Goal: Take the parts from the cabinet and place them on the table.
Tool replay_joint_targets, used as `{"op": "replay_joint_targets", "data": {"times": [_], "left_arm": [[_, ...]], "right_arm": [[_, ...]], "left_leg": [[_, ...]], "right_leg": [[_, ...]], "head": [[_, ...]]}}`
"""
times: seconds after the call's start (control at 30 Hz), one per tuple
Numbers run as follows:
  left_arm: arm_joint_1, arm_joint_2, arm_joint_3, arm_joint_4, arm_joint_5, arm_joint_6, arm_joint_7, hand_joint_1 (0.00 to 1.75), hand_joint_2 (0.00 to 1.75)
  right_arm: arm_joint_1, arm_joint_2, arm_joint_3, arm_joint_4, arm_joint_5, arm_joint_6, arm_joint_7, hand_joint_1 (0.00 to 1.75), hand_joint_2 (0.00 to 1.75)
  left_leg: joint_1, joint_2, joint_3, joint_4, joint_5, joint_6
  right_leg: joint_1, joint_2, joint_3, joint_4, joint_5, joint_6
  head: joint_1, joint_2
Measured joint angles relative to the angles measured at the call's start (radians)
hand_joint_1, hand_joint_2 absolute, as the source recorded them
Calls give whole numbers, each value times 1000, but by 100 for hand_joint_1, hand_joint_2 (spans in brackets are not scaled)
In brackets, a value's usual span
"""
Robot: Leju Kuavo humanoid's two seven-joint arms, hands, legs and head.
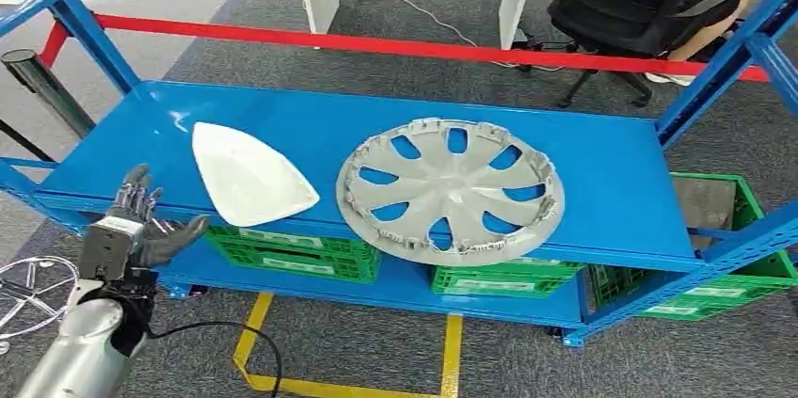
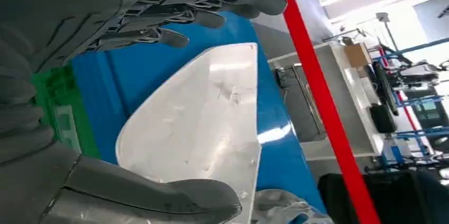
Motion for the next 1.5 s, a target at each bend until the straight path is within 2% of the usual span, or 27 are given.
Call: {"op": "replay_joint_targets", "data": {"times": [0.3, 0.67, 1.03, 1.3, 1.5], "left_arm": [[-38, 0, -65, 26, -181, 127, -20, 0, 175], [-54, 5, -98, 58, -251, 166, -23, 0, 175], [-76, 3, -127, 116, -340, 249, -47, 0, 175], [-131, -71, -212, 310, -509, 414, -83, 0, 175], [-171, -109, -274, 435, -573, 454, -87, 0, 175]], "right_arm": [[2, 0, -3, -4, 0, 11, -7, 0, 0], [6, 0, -2, -4, 0, 11, -13, 0, 0], [8, 0, -2, -4, 0, 10, -19, 0, 0], [4, 0, 1, -3, 0, 0, -22, 0, 0], [1, -3, 16, -1, 0, -5, -24, 0, 0]], "left_leg": [[0, 0, 0, 0, 0, 0], [0, 0, 0, 0, 0, 0], [0, 0, 0, 0, 0, 0], [-1, 0, 0, 0, 0, 0], [-1, 0, 0, 0, 0, 0]], "right_leg": [[0, 0, 0, 0, 0, 0], [0, 0, 0, 0, 0, 0], [0, 0, 0, 0, 0, 0], [0, 0, 0, 0, 0, 0], [0, 0, 0, 0, 0, 0]], "head": [[0, 0], [0, 0], [0, 0], [0, 0], [0, 0]]}}
